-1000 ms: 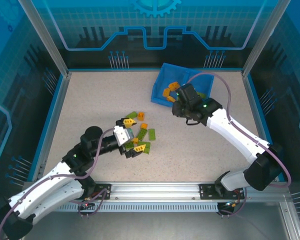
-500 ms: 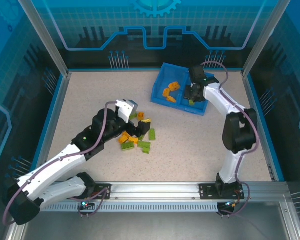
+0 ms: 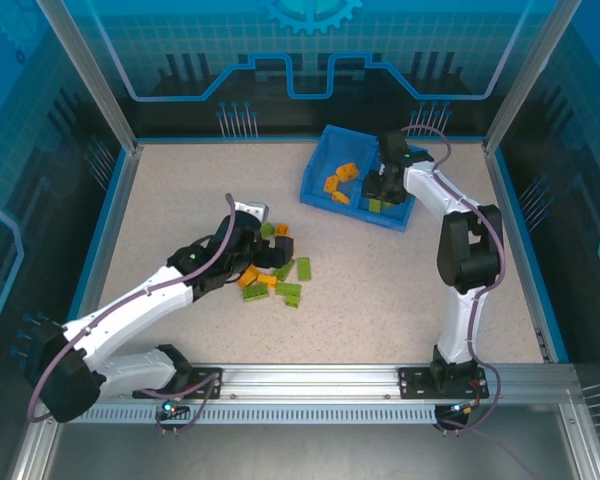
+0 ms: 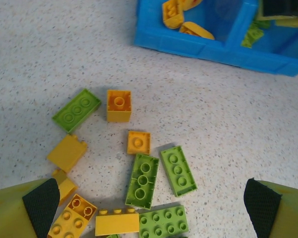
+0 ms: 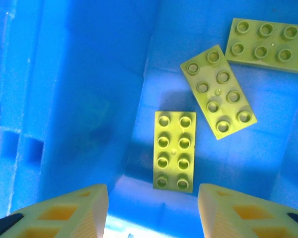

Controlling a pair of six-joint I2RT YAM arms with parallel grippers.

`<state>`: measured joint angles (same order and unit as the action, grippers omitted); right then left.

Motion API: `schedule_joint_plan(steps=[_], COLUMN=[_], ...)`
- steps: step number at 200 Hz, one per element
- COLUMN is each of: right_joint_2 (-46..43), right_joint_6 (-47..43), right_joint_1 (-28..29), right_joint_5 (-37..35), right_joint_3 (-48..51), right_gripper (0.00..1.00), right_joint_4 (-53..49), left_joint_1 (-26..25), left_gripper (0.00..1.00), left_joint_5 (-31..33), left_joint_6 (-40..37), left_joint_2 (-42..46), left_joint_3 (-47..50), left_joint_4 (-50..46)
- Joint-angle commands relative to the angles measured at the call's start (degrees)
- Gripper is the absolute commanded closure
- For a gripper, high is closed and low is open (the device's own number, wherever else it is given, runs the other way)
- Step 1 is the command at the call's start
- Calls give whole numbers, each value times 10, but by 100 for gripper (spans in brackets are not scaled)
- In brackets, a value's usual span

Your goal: Sort the legos into containers by color

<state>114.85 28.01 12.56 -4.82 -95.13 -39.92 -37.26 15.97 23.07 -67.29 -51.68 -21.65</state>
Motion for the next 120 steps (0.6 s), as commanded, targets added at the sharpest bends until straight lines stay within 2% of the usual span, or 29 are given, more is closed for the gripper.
schedule_joint_plan(steps=[1,40,76,98,120], right_joint_2=[-82,-215,-333,-374,-401], right_joint_6=[0,-7,-13,-1,6], right_joint_1=[-7,25,105,150,152], right_joint_5=[32,77,102,99,116], right_joint_3=[14,86,171,198,204], right_gripper=[46,37,27,22,19], right_joint_4=[-7,-35,-59,-77,-91], left_joint_1=[21,61,72,72,75], left_gripper=[1,1,3,6,11], left_joint_5=[9,-28,-29,-14,-11], left_joint_6=[65,94,111,116,111], left_joint_2=[-29,-132,-258,-331,-391], left_joint_3=[-36,-103,-201,-251,-283], left_joint_4=[-33,-36,-77,-94,-90])
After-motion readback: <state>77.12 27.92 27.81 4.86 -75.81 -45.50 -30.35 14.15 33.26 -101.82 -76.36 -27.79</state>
